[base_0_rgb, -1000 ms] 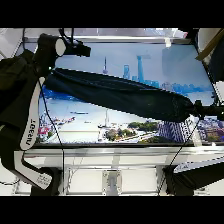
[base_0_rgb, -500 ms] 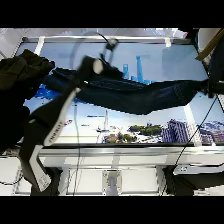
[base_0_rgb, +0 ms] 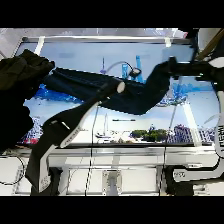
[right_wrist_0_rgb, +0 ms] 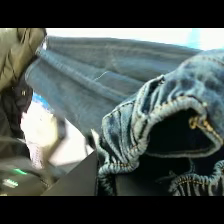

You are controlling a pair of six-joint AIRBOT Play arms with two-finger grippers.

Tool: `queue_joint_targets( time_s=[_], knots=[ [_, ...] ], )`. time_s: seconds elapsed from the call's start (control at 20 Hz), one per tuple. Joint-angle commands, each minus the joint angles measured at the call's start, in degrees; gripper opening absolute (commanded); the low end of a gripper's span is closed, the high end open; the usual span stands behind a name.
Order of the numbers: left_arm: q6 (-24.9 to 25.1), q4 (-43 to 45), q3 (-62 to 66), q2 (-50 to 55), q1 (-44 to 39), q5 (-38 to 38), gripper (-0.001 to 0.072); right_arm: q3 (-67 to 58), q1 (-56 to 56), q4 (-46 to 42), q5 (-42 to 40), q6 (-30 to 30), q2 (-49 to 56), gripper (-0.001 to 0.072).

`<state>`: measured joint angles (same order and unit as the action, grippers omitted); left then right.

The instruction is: Fold the clothes and pants, and hang the long-sleeved shirts on hangers.

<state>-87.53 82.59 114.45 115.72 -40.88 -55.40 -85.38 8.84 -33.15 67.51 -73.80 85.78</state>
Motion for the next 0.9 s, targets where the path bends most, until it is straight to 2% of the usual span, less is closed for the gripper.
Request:
queue_joint_targets(
  time_s=[0.0, 0.15, 0.3, 0.5, 0.55, 0.6, 0.65, 0.7, 0.8, 0.85],
  knots=[
    [-2.71, 12.41, 0.04, -6.84, 6.54, -9.27, 0.0016, -0.11, -10.51, -2.21, -8.33, -0.55, 2.16, 0.0040],
    [-2.62, 13.42, 0.04, -13.68, 14.91, -14.82, 0.0016, -0.26, -19.04, -2.54, -16.41, -0.07, 6.93, 0.0040],
    [-2.45, 13.42, -0.02, -17.70, 20.94, -16.90, 0.0015, -3.23, -27.12, -2.49, -23.58, -0.09, 14.80, 0.0039],
    [-2.40, 13.42, -0.20, -18.60, 24.13, -19.58, 0.0016, -11.34, -34.25, -1.99, -28.92, -0.11, 24.74, 0.0040],
    [-2.23, 13.42, -0.35, -18.60, 24.20, -19.65, 0.0016, -13.33, -35.45, -1.99, -29.75, -0.11, 26.21, 0.0064],
    [-1.97, 13.42, -0.44, -18.60, 24.20, -19.67, 0.0016, -14.73, -36.04, -1.99, -29.70, -0.13, 26.84, 0.0299],
    [-1.97, 13.42, -0.44, -18.62, 24.20, -19.69, 0.0016, -15.91, -36.17, -1.90, -28.61, -0.57, 26.82, 0.0585],
    [-1.97, 13.42, -0.44, -18.62, 24.20, -19.69, 0.0016, -17.53, -35.82, -2.10, -24.98, -0.55, 26.64, 0.0615],
    [-1.99, 13.42, -0.44, -18.62, 24.20, -20.02, 0.0016, -22.97, -33.11, -6.03, -11.82, -0.52, 26.58, 0.0613],
    [-1.99, 13.44, -0.44, -18.64, 24.20, -20.61, 0.0016, -25.70, -31.04, -9.49, -4.90, -0.98, 26.34, 0.0584]
  ],
)
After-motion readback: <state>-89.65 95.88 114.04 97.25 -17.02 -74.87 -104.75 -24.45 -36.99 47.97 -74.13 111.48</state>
